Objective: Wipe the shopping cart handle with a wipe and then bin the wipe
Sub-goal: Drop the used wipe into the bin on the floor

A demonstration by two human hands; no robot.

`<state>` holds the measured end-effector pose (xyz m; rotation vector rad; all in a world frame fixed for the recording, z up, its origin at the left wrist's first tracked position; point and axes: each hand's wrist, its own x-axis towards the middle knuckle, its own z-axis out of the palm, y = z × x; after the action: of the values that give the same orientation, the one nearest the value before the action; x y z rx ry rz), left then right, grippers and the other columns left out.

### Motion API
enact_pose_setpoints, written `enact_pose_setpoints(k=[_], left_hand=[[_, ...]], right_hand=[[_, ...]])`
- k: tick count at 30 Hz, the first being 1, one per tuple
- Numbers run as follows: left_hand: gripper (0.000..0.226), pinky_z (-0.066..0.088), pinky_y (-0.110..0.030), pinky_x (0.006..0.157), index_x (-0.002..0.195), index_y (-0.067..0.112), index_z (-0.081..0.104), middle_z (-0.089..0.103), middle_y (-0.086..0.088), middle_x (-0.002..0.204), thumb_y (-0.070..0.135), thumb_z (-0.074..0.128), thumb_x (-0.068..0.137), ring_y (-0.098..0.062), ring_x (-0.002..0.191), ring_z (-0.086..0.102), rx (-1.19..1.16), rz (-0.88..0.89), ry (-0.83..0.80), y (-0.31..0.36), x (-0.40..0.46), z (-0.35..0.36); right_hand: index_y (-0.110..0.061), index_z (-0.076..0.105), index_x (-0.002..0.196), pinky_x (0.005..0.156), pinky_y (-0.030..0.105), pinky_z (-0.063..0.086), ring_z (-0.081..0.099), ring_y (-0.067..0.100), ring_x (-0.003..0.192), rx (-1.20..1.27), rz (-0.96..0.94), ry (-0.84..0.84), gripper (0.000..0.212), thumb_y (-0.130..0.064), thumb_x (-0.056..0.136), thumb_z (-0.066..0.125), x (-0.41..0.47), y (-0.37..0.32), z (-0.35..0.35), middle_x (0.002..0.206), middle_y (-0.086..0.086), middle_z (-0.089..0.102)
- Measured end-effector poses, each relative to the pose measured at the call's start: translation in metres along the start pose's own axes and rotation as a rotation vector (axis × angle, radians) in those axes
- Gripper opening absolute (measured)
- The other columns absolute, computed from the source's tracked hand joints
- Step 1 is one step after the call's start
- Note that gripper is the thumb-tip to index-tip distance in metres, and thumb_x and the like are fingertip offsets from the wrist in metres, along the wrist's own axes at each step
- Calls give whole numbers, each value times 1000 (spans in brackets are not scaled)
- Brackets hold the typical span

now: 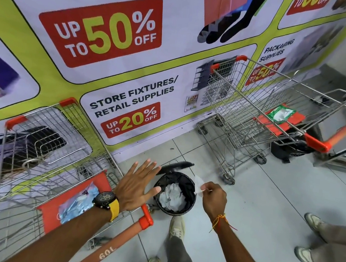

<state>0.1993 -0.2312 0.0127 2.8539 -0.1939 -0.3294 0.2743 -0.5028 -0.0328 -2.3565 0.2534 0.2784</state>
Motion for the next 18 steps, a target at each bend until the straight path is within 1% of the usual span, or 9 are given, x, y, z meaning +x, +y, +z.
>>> enact_pose_setpoints(k=[3, 5, 6, 8, 10, 12, 14, 16, 18], left_hand=[[75, -5, -46, 124, 156, 26, 6, 7, 2, 165, 68, 17, 94, -15, 152, -8, -8, 8, 6, 1, -2, 0], [76, -5, -46, 124, 156, 27, 6, 7, 2, 165, 68, 18, 93, -15, 152, -8, -12, 12, 8, 2, -4, 0], [76, -5, -46, 124, 156, 27, 6, 7, 2, 165, 68, 18, 93, -14, 152, -9, -15, 13, 10, 1, -4, 0], [75, -6, -44, 124, 156, 27, 6, 5, 3, 165, 68, 19, 94, -13, 152, -10, -25, 10, 15, 0, -4, 1], [75, -6, -44, 124, 156, 27, 5, 5, 4, 165, 67, 21, 94, -12, 151, -11, -32, 11, 17, -1, -6, 3], [76, -5, -44, 124, 156, 27, 5, 5, 3, 165, 67, 22, 94, -13, 151, -10, -34, 17, 23, -1, -8, 4], [77, -5, -44, 124, 156, 25, 6, 6, 3, 165, 69, 20, 93, -13, 151, -10, -39, 20, 25, -2, -11, 5], [79, -7, -43, 124, 156, 25, 6, 4, 3, 165, 71, 16, 92, -12, 151, -11, -37, 23, 11, -2, -12, 5], [81, -8, -42, 124, 156, 25, 3, 2, 4, 165, 72, 12, 91, -12, 151, -12, -21, 25, 0, -1, -13, 4]], right_hand=[[-13, 76, 80, 80, 39, 48, 66, 40, 96, -26, 23, -34, 29, 8, 80, 55, 1, 0, 6, 99, 14, 73], [-12, 77, 82, 84, 40, 51, 66, 40, 99, -21, 27, -78, 28, 7, 80, 57, 4, 1, 10, 101, 14, 75], [-11, 79, 86, 86, 40, 52, 67, 39, 102, -20, 27, -121, 28, 6, 81, 57, 7, 1, 12, 105, 15, 76], [-11, 79, 105, 93, 38, 52, 66, 38, 112, -65, 19, -261, 35, 4, 86, 54, 12, 1, 16, 117, 17, 74], [-16, 72, 123, 102, 36, 48, 60, 37, 124, -128, -10, -379, 44, 4, 90, 50, 16, 0, 20, 132, 17, 67], [-16, 66, 131, 106, 35, 44, 56, 37, 129, -157, -33, -441, 48, 5, 92, 47, 20, 2, 21, 138, 19, 62], [-15, 64, 133, 112, 34, 40, 51, 35, 136, -171, -35, -470, 47, 4, 93, 48, 21, 4, 21, 144, 21, 57], [-13, 64, 133, 119, 35, 33, 41, 30, 145, -143, -17, -476, 46, 4, 93, 50, 19, 6, 19, 151, 21, 48], [-11, 65, 131, 122, 35, 30, 38, 28, 148, -106, -25, -472, 44, 5, 94, 49, 16, 6, 17, 154, 19, 45]])
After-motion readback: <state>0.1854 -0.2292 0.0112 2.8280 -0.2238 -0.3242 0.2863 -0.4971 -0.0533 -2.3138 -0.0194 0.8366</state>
